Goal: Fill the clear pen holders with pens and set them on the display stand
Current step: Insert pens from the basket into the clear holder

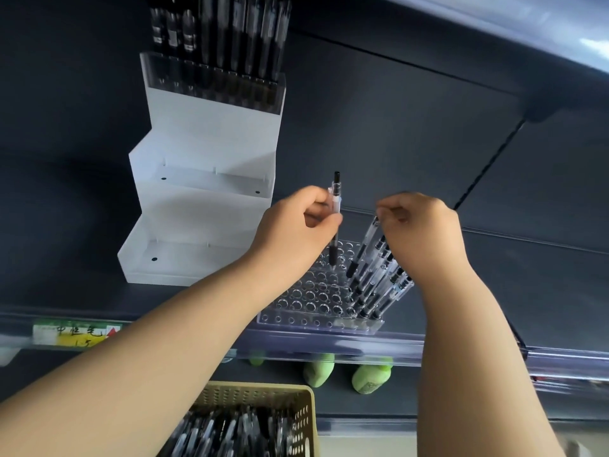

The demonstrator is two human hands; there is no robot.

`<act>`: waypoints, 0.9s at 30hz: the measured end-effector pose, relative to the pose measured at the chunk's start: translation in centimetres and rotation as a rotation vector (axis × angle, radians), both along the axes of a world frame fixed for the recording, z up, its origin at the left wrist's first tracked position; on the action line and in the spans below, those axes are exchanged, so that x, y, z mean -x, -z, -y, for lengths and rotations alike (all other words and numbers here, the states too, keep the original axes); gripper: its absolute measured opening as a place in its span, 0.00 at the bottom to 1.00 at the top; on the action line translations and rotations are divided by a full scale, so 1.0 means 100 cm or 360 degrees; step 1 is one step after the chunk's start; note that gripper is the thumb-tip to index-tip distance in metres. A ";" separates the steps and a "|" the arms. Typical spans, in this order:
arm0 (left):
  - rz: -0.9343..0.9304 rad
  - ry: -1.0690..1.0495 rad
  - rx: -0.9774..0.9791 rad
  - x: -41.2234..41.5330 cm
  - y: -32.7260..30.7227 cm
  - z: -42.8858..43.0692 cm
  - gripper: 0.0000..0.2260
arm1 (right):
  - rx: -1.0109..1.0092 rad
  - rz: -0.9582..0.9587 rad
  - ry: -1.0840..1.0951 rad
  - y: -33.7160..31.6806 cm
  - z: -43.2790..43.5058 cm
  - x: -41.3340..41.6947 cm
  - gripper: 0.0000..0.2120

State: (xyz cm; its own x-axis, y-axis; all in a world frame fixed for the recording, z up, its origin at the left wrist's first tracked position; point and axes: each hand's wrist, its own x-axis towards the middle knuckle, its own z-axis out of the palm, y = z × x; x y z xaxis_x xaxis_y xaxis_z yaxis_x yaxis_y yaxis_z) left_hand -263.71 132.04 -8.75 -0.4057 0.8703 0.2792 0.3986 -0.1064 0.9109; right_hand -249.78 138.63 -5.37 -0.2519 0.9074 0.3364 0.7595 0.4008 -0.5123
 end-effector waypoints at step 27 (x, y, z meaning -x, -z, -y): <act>0.0061 -0.0048 0.0006 0.003 -0.004 0.000 0.07 | -0.0161 0.0938 -0.0189 0.025 -0.007 0.021 0.19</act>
